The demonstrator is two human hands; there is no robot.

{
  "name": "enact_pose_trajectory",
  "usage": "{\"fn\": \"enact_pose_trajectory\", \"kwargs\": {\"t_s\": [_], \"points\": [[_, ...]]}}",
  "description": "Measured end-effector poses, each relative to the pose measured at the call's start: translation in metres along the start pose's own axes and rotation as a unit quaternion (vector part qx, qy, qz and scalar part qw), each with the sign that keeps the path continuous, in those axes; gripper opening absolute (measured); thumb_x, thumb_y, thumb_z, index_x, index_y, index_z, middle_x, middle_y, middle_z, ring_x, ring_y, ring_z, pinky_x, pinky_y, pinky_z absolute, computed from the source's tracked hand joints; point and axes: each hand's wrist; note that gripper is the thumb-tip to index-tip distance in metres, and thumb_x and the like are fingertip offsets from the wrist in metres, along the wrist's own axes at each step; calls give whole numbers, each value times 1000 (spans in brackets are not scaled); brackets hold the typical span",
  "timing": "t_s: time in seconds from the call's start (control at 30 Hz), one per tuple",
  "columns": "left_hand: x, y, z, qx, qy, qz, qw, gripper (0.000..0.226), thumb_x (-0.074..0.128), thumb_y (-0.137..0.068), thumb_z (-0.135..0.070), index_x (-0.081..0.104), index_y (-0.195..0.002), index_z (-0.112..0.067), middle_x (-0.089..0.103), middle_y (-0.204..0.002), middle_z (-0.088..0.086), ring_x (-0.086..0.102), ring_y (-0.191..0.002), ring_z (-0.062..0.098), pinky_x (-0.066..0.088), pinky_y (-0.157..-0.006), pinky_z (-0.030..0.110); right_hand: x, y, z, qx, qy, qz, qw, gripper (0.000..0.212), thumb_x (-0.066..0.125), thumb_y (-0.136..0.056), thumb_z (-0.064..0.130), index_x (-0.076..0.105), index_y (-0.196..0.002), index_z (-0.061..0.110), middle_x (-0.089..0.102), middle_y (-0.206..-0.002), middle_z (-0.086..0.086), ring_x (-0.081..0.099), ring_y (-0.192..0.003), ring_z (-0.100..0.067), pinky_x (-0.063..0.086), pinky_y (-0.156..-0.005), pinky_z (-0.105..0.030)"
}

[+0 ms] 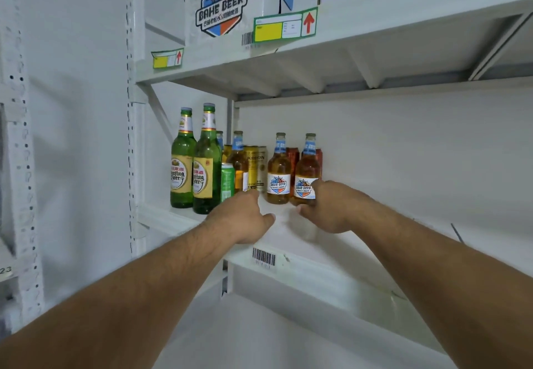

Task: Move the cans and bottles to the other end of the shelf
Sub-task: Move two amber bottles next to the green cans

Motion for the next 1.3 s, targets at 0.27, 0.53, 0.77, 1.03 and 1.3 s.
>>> {"fn": "enact_pose_trajectory", "kwargs": {"t_s": [0.27, 0.53, 0.77, 1.03, 1.3], "points": [[4, -74, -2, 24, 157, -13, 987, 53, 69, -96, -35, 51, -144, -20, 65, -136, 2, 56, -98, 17, 44, -83, 29, 3, -46, -8, 57, -45, -46, 996, 39, 60, -96, 44, 53, -126, 20, 63, -111, -3, 54, -90, -20, 44, -76, -30], [28, -181, 8, 28, 272, -5, 962, 56, 81, -86, -24, 53, -134, -13, 65, -112, 4, 65, -102, 25, 51, -82, 32, 10, -113, 1, 165, -172, -103, 966, 39, 61, -97, 43, 47, -118, 12, 56, -109, -7, 50, -93, -20, 40, -73, -30], [59, -248, 12, 23, 327, 20, 945, 82, 94, -66, -32, 53, -136, -17, 68, -129, 7, 66, -117, 31, 56, -99, 48, 21, -160, 6, 227, -308, -132, 915, 33, 65, -94, 39, 46, -107, 16, 57, -100, -5, 56, -91, -22, 45, -75, -31], [81, -267, 18, 11, 376, 62, 925, 86, 94, -61, -36, 56, -136, -13, 69, -128, 10, 67, -114, 33, 58, -97, 47, 39, -187, -3, 240, -345, -155, 894, 29, 72, -89, 39, 59, -104, 17, 66, -101, -5, 63, -92, -23, 52, -77, -32], [80, -261, 21, 10, 390, 72, 918, 72, 95, -67, -28, 64, -129, -10, 72, -125, 10, 70, -110, 32, 58, -97, 45, 49, -193, -12, 260, -292, -199, 899, 44, 77, -81, 47, 65, -106, 13, 68, -93, -2, 63, -80, -18, 48, -59, -24]]}}
Point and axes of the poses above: each hand's wrist, its own y-axis away from the middle knuckle, its own x-axis out of the palm, z = x × y
